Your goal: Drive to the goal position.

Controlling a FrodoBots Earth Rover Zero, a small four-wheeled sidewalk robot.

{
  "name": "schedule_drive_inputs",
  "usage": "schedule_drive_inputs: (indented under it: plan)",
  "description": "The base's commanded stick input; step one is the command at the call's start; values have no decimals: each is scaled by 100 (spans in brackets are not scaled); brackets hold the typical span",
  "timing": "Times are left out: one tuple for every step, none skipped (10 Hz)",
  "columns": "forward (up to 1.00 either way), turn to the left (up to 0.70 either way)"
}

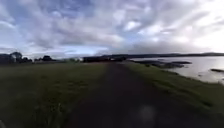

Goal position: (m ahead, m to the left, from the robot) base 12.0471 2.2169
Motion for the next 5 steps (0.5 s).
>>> schedule_drive_inputs:
  plan:
    - [70, 0]
    - [70, 0]
    - [70, 0]
    - [70, 0]
    - [70, 0]
